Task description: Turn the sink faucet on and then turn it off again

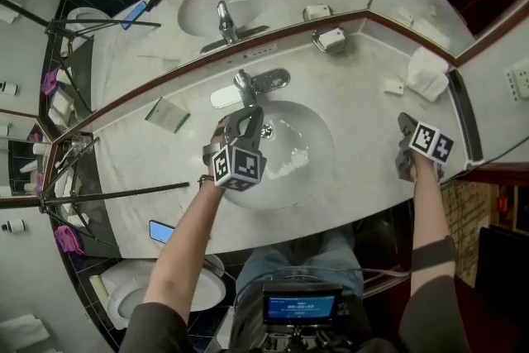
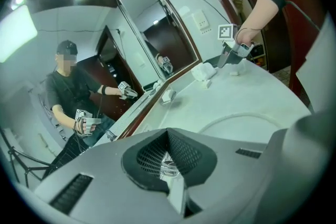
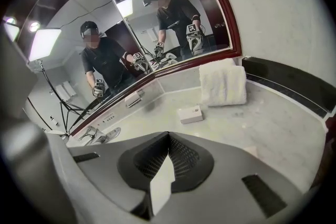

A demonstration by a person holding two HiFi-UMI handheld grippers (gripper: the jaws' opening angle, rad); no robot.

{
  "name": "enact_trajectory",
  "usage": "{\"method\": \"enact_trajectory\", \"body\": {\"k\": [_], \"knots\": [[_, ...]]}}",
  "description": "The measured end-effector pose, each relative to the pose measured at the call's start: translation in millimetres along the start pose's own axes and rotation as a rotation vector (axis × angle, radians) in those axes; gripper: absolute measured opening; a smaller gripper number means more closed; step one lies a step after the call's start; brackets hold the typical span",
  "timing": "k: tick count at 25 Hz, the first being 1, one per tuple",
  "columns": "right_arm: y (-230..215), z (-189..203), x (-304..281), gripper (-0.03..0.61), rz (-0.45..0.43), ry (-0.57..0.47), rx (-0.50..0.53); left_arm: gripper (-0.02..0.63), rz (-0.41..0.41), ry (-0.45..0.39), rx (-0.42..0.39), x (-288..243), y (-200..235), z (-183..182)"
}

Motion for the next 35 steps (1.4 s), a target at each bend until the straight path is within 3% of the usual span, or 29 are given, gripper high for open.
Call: {"method": "enact_trajectory", "body": {"k": [10,27,35], "knots": [[8,-20,21,0.011,-0.044,0.021,0.042,0.0,-0.047,-0.002,0.108,46,5,-42],[2,-52,41,0.011,-0.124,0.027,0.107,0.0,-0.077,-0.036,0.486,109,5,-56],[-10,-53,48,0.011,-0.14,0.026,0.111,0.0,-0.093,-0.043,0.535,124,-2,-57]]}}
Point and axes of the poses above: the fingertips, and each gripper's own axes: x backward along the fingers, y to its left, z out of its underside, the point moved 4 cm from there along x, backward along the fingers, and after that the axes turned 1 degree about y, right-handed, at the moved point
